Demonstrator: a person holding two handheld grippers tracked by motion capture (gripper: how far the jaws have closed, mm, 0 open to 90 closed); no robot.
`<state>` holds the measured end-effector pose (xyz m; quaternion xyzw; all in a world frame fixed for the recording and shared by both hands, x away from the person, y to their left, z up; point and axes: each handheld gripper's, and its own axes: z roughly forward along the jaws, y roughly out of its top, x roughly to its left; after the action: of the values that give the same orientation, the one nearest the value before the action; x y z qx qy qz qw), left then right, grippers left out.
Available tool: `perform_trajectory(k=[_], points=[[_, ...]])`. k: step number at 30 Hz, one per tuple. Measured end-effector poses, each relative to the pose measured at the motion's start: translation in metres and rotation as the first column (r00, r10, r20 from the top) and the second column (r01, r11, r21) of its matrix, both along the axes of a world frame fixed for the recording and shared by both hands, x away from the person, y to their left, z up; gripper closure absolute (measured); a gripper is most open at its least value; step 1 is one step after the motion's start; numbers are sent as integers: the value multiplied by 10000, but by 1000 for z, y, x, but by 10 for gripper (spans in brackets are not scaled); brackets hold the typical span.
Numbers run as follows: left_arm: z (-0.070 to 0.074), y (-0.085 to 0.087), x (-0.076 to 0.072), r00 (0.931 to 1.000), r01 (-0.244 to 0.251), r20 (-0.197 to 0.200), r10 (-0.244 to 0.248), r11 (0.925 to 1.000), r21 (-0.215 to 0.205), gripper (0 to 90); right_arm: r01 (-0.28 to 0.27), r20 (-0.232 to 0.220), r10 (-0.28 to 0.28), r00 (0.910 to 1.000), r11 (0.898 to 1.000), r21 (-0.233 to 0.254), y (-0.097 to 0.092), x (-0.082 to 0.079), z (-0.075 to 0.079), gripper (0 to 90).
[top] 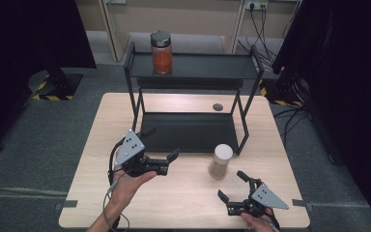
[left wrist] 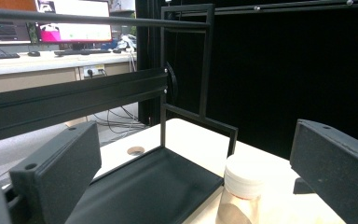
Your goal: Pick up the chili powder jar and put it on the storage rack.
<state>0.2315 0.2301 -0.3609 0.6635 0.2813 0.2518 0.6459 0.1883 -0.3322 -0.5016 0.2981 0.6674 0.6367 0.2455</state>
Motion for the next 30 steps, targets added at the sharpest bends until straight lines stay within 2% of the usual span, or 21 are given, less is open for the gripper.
perform_trajectory(k=[6, 11, 20, 30], points=[[-11, -1, -5, 9997, 169, -151, -166, 9998, 137, 13, -1, -7, 1, 10000, 10000, -9, 1, 0, 0, 9], [-20, 1, -9, 9994, 291, -206, -290, 9996, 56, 13, -2, -11, 2, 10000, 10000, 8, 1, 0, 0, 10], [-37, -1, -19, 9988, 495, -12, -495, 9987, 131, 13, 16, 0, -16, 10000, 10000, 40, 1, 0, 0, 10], [-54, 1, -24, 9977, 677, -58, -677, 9977, 51, 12, 50, 17, -50, 10000, 10000, 44, 1, -1, 0, 10]])
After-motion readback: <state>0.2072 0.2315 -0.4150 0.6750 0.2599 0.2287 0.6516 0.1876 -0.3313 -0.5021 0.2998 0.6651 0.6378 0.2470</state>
